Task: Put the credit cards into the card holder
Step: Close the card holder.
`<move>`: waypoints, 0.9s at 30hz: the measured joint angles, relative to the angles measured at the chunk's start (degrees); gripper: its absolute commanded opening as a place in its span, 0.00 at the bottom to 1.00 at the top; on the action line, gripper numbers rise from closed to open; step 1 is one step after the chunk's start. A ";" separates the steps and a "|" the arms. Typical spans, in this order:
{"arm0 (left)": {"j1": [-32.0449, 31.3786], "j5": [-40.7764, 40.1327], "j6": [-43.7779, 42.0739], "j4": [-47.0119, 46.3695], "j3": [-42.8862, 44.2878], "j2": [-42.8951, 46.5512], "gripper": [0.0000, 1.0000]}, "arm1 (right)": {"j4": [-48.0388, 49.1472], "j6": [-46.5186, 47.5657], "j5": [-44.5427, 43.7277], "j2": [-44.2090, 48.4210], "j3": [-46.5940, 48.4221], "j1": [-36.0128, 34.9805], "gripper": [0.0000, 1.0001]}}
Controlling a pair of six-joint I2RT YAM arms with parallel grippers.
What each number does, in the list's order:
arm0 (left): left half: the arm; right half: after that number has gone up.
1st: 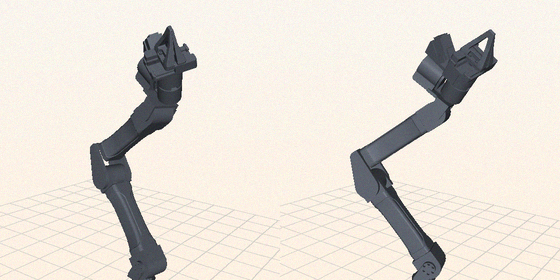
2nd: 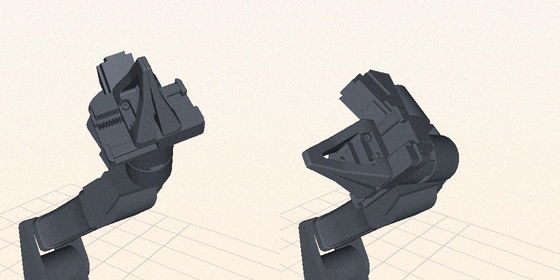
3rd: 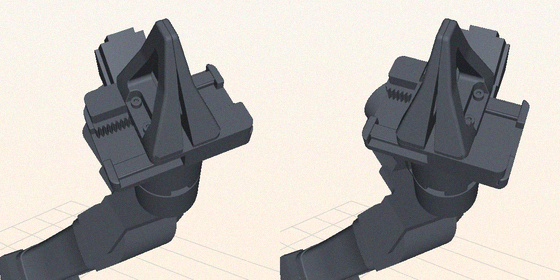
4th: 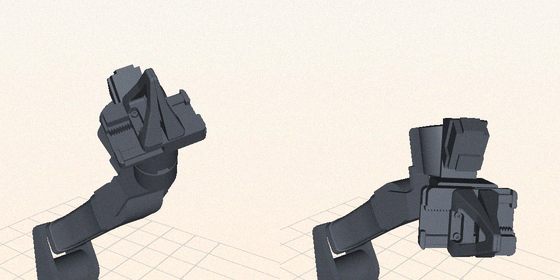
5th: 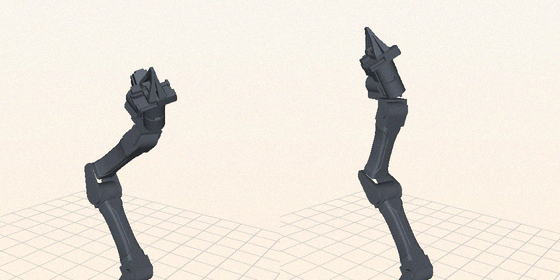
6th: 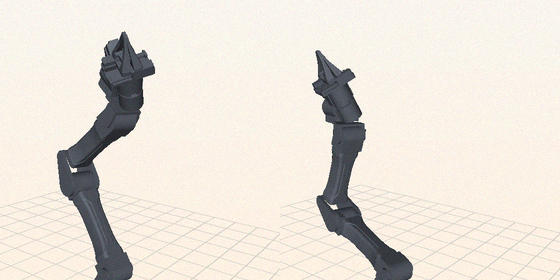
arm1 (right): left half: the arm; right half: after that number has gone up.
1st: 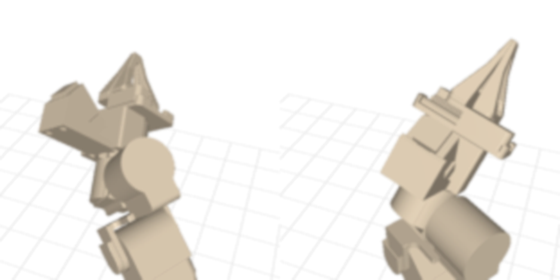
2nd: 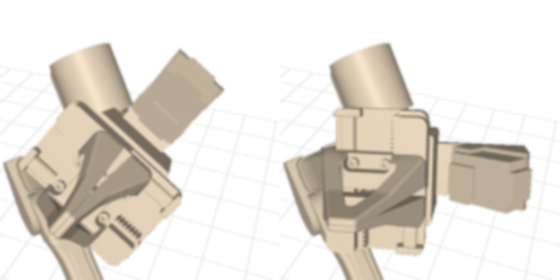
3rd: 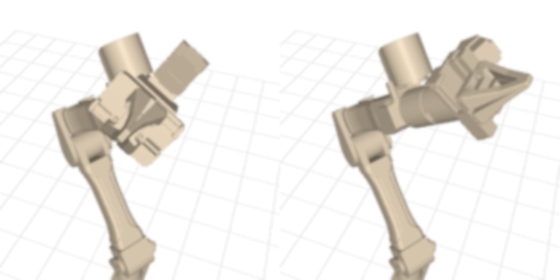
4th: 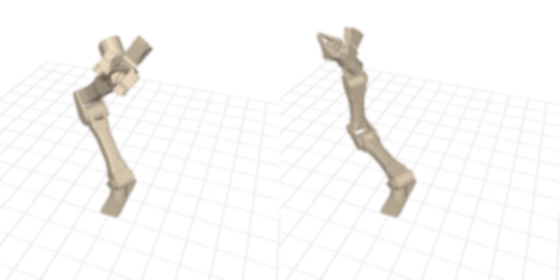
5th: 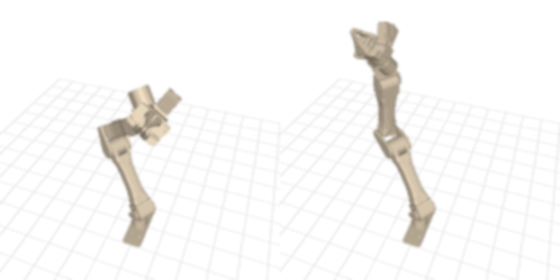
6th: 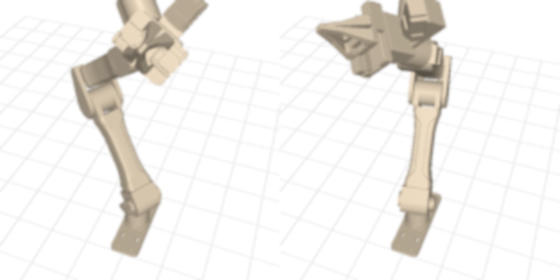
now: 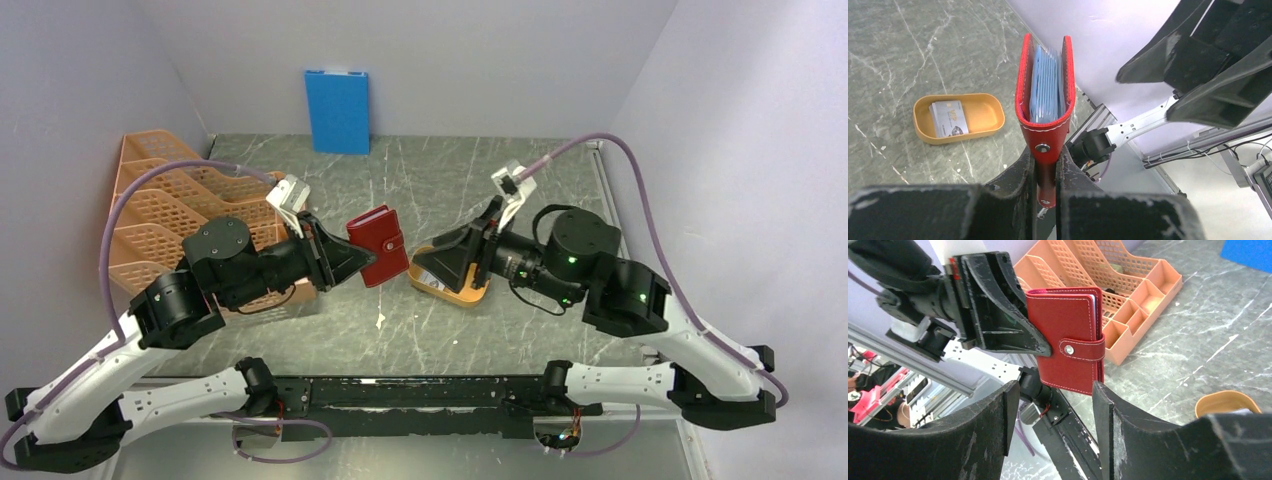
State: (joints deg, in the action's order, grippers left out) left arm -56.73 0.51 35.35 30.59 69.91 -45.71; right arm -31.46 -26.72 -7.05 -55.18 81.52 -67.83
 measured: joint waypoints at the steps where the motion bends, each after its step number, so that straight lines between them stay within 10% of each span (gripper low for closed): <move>1: 0.00 -0.02 0.00 -0.13 -0.42 0.28 0.05 | -0.22 0.09 -0.02 0.68 -0.07 0.00 0.60; 13: -0.07 13.07 0.00 -11.04 -10.10 8.02 0.05 | 11.08 0.09 14.32 7.43 -16.15 0.00 0.80; 27: -0.07 20.24 -0.85 -21.18 -10.64 8.59 0.05 | 26.77 -4.59 26.97 5.25 -21.22 0.00 0.80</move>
State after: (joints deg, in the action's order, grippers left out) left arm -56.80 20.75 34.50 9.41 59.27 -37.12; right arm -4.69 -31.31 19.92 -49.93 60.29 -67.83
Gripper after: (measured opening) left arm 0.134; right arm 0.807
